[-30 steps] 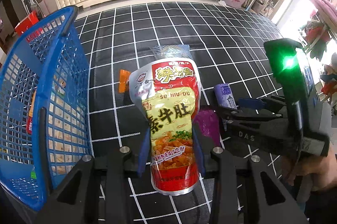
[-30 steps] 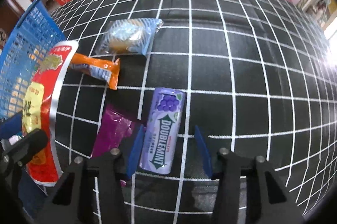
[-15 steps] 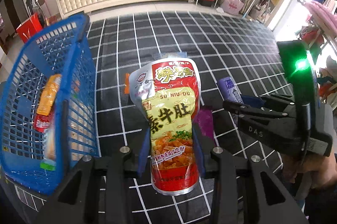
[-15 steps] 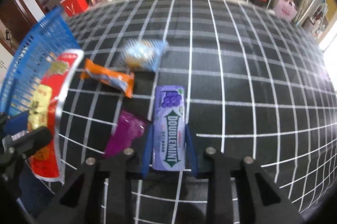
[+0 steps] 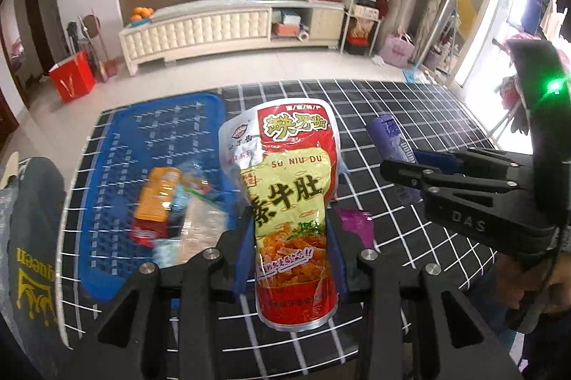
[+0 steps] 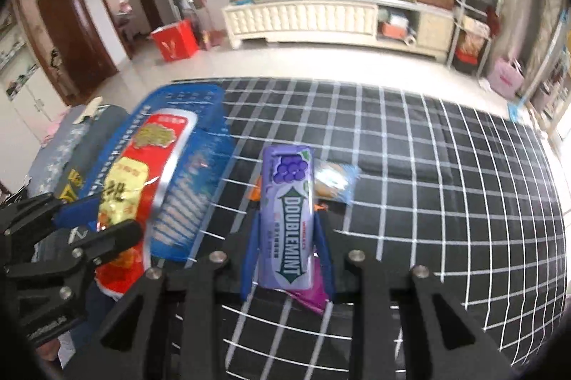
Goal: Organize snacks
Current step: 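Carry the Su Niu Du bag and gum pack over the blue basket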
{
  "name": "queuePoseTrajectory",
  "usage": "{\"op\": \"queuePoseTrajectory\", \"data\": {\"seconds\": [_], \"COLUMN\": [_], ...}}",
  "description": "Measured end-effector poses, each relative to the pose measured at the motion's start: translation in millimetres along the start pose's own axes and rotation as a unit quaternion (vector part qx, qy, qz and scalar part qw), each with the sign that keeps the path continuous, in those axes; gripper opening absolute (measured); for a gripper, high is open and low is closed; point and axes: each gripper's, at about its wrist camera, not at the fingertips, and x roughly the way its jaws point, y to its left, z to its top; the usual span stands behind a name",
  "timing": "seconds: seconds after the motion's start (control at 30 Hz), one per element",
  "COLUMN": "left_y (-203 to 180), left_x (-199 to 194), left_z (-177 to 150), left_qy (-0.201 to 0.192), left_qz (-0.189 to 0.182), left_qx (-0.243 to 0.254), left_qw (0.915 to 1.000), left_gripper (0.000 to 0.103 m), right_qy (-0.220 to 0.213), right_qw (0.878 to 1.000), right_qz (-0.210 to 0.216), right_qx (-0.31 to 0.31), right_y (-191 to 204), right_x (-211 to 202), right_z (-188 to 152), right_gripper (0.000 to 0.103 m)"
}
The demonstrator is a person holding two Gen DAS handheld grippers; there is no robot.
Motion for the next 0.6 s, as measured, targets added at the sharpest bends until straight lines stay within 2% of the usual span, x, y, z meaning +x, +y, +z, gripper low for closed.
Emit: {"op": "queuePoseTrajectory", "data": {"seconds": [0.27, 0.6], "left_y": [62, 122], "left_x": [-34, -49], "left_z": [1, 1], "left_qy": [-0.025, -0.030], "left_qz": [0.035, 0.066], "left_qx": [-0.029, -0.059], "left_qw": [0.9986, 0.9956], "left_gripper": [0.035, 0.035], "right_qy": [-0.025, -0.016], "right_qw": [0.998, 0.993], "right_qz": [0.037, 0.060], "right_qx": [-0.051, -0.099], "right_y": [51, 102], "right_x": [0, 26], "right_z": [29, 57], "right_gripper": [0.035, 0.035]}}
